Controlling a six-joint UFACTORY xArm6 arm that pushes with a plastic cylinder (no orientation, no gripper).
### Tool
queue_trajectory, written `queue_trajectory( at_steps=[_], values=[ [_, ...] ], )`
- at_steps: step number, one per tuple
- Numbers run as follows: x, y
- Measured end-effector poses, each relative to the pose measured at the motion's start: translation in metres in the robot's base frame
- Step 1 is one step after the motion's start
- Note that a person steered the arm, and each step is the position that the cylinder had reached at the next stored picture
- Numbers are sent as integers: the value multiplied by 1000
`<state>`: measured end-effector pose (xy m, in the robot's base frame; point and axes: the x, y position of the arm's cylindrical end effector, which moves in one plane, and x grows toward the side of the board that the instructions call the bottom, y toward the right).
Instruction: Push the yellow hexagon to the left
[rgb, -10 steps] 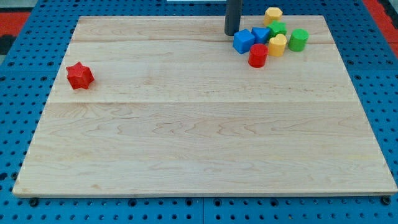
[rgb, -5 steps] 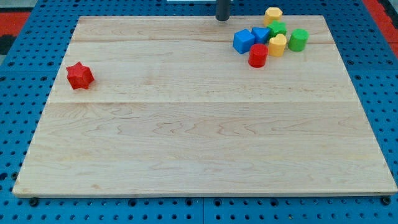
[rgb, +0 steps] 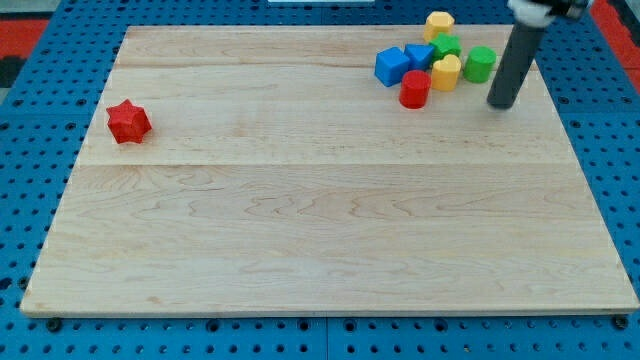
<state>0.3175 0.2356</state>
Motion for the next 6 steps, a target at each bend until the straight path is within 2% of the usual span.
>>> queue_trajectory(
  at_steps=[1, 2, 3, 4, 6],
  values=[
    [-64, 13],
    [-108, 26],
    [-118, 42],
    [-125, 6],
    [-117, -195]
  ],
)
